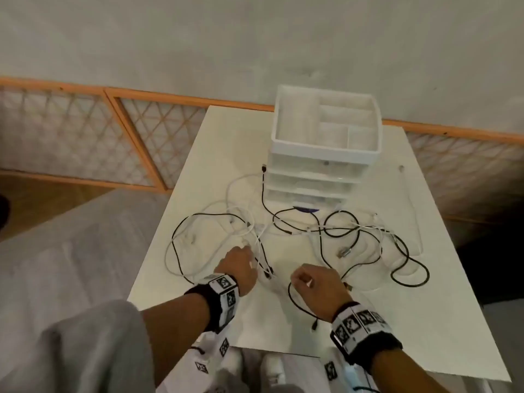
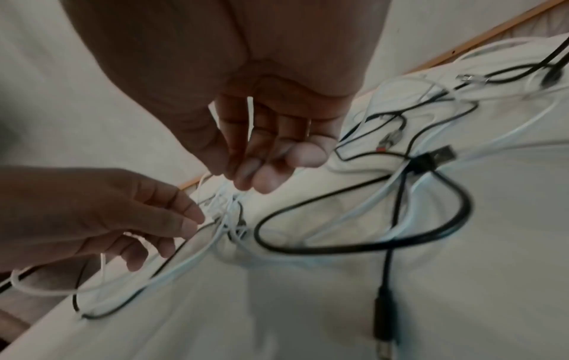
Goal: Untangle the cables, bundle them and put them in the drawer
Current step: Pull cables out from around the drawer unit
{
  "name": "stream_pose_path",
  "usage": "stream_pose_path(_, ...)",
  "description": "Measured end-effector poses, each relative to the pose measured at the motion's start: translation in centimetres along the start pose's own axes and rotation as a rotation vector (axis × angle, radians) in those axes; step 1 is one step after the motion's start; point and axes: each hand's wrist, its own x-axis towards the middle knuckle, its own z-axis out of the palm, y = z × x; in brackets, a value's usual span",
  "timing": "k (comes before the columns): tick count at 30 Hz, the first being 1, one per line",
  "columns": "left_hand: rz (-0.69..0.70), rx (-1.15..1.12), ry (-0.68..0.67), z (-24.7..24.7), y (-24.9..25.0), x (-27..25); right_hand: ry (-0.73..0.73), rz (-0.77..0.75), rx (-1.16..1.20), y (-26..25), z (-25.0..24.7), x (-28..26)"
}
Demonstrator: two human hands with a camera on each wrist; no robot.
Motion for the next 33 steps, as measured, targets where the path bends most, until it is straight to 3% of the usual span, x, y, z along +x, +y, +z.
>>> stream_pose_path(3,-0.086,0.180,-0.089,0.8,0.5,-0.4,-0.024,0.054,-0.036,-1.0,1.7,1.3)
stream_pose_path(8,0.025,0.316,-0.122,0.6,1.4,-0.9,-0.088,-0.004,-0.055,-2.7,2.7,2.1)
stream_pose_path(10,0.113,0.233,-0.118,-1.3,2.1,-0.8,-0.085,-0.063,-0.075,-3.4,2.4,2.7)
stream_pose_path(13,0.356,0.005,-0.080,-5.8,2.7,-0.7,-0.047,-0.041,-0.094,-3.9,1.4,4.2)
stream_pose_path(17,0.528,-0.244,0.162,-13.2,4.2,-1.6,0.008,0.047,0.021,-5.5,-2.1,6.1)
stream_pose_path(20,0.510,-0.300,0.293,-16.4,3.1,-1.7,0.205,0.036,0.209,-7.6,-7.1,7.0)
stream_pose_path(24,0.394,-0.279,0.296,-17.0,-2.1,-0.7,0.553,0.102,0.585,-7.7,-14.0,7.0)
stream_pose_path(27,0.309,-0.268,0.329,-16.7,-5.7,0.3,0.669,0.255,0.546,-4.9,-15.9,6.2)
stream_pose_path(30,0.325,-0.318,0.335,-17.6,-5.1,0.1,0.501,0.324,0.229,-2.7,-15.1,5.5)
stream_pose_path(33,0.435,-0.401,0.389,-19.9,-1.4,-0.8,0.347,0.354,0.021,-3.6,-13.8,4.4)
